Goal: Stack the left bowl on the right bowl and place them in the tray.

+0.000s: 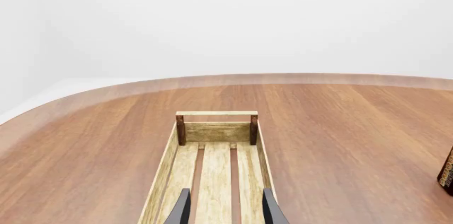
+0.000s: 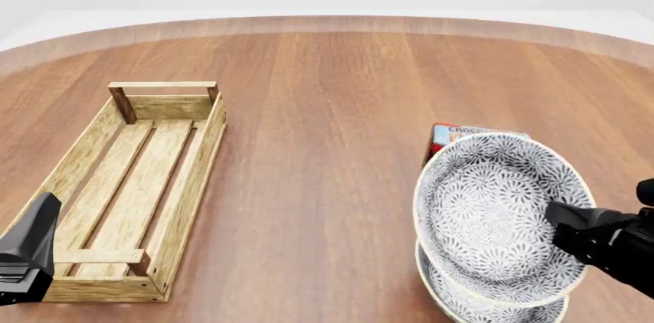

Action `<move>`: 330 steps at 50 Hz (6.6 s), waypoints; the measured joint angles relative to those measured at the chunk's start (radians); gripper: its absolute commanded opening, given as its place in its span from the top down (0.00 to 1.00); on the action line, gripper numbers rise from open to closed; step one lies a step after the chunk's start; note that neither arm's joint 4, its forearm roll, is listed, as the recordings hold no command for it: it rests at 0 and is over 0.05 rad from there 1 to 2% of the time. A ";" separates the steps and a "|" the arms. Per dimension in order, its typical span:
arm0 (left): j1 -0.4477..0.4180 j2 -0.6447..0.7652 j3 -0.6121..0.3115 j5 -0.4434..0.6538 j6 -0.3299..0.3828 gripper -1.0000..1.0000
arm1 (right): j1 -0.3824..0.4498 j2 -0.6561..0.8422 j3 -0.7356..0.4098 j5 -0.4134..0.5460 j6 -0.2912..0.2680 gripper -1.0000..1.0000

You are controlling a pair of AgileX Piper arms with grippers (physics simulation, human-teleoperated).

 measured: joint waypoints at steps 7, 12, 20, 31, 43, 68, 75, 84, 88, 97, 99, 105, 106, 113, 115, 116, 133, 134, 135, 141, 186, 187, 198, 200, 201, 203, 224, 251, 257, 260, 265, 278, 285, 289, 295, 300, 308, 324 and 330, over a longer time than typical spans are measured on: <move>0.000 0.000 0.000 0.000 0.000 0.00 | -0.009 -0.010 0.036 -0.012 0.008 1.00; 0.000 0.000 0.000 0.000 0.000 0.00 | -0.016 -0.015 0.065 -0.025 0.014 1.00; 0.000 0.000 0.000 0.000 0.000 0.00 | -0.027 -0.020 0.105 -0.048 0.025 1.00; 0.000 0.000 0.000 0.000 0.000 0.00 | -0.040 -0.030 0.154 -0.076 0.040 1.00; 0.000 0.000 0.000 0.000 0.000 0.00 | -0.051 -0.023 0.178 -0.104 0.041 0.00; 0.000 0.000 0.000 0.000 0.000 0.00 | -0.048 -0.017 0.174 -0.109 0.031 0.00; 0.000 0.000 0.000 0.000 0.000 0.00 | -0.072 -0.001 0.138 -0.065 -0.014 0.00; 0.000 0.000 0.000 0.000 0.000 0.00 | -0.117 0.037 0.070 0.000 -0.104 0.00; 0.000 0.000 0.000 0.000 0.000 0.00 | -0.131 0.064 0.060 0.002 -0.136 0.00; 0.000 0.000 0.000 0.000 0.000 0.00 | -0.134 0.117 0.083 -0.032 -0.166 0.00; 0.000 0.000 0.000 0.000 0.000 0.00 | -0.132 0.127 0.089 -0.041 -0.168 0.00; 0.000 0.000 0.000 0.000 0.000 0.00 | -0.124 0.160 0.115 -0.084 -0.164 0.00; 0.000 0.000 0.000 0.000 0.000 0.00 | -0.123 0.166 0.120 -0.093 -0.163 0.00; 0.000 0.000 0.000 0.000 0.000 0.00 | -0.116 0.199 0.155 -0.149 -0.149 0.00; 0.000 0.000 0.000 0.000 0.000 0.00 | -0.114 0.206 0.165 -0.165 -0.144 0.00; 0.000 0.000 0.000 0.000 0.000 0.00 | -0.113 0.211 0.170 -0.174 -0.142 0.00; 0.000 0.000 0.000 0.000 0.000 0.00 | -0.097 0.285 0.251 -0.313 -0.099 0.00; 0.000 0.000 0.000 0.000 0.000 0.00 | -0.096 0.290 0.254 -0.319 -0.097 0.00; 0.000 0.000 0.000 0.000 0.000 0.00 | -0.094 0.294 0.256 -0.325 -0.096 0.00; 0.000 0.000 0.000 0.000 0.000 0.00 | -0.087 0.314 0.265 -0.353 -0.086 1.00; 0.000 0.000 0.000 0.000 0.000 0.00 | -0.074 -0.001 0.131 -0.030 -0.065 1.00; 0.000 0.000 0.000 0.000 0.000 0.00 | -0.073 -0.013 0.119 -0.015 -0.064 1.00; 0.000 0.000 0.000 0.000 0.000 0.00 | -0.046 -0.047 -0.043 0.080 -0.064 1.00; 0.000 0.000 0.000 0.000 0.000 0.00 | -0.036 -0.035 -0.070 0.076 -0.063 1.00; 0.000 0.000 0.000 0.000 0.000 0.00 | -0.031 -0.027 -0.083 0.071 -0.062 1.00; 0.000 0.000 0.000 0.000 0.000 0.00 | -0.020 -0.004 -0.106 0.056 -0.060 1.00; 0.000 0.000 0.000 0.000 0.000 0.00 | 0.143 0.401 -0.394 -0.151 -0.069 1.00; 0.000 0.000 0.000 0.000 0.000 0.00 | 0.350 0.918 -0.893 -0.212 -0.049 1.00; 0.000 0.000 0.000 0.000 0.000 0.00 | 0.392 1.017 -1.012 -0.203 -0.042 1.00; 0.000 0.000 0.000 0.000 0.000 0.00 | 0.411 1.070 -1.076 -0.193 -0.038 1.00; 0.000 0.000 0.000 0.000 0.000 0.00 | 0.442 1.162 -1.195 -0.168 -0.034 1.00; 0.000 0.000 0.000 0.000 0.000 0.00 | 0.525 1.391 -1.501 -0.089 -0.023 1.00; 0.000 0.000 0.000 0.000 0.000 0.00 | 0.561 1.498 -1.639 -0.053 -0.014 1.00; 0.000 0.000 0.000 0.000 0.000 0.00 | 0.579 1.556 -1.715 -0.032 -0.010 1.00; 0.000 0.000 0.000 0.000 0.000 0.00 | 0.605 1.649 -1.838 0.005 -0.005 1.00; 0.000 0.000 0.000 0.000 0.000 0.00 | 0.624 1.720 -1.928 0.030 -0.003 1.00; 0.000 0.000 0.000 0.000 0.000 0.00 | 0.644 1.815 -2.037 0.052 0.000 1.00; 0.000 0.000 0.000 0.000 0.000 0.00 | 0.673 1.933 -2.140 0.058 -0.002 1.00; 0.000 0.000 0.000 0.000 0.000 0.00 | 0.684 1.961 -2.150 0.053 -0.001 1.00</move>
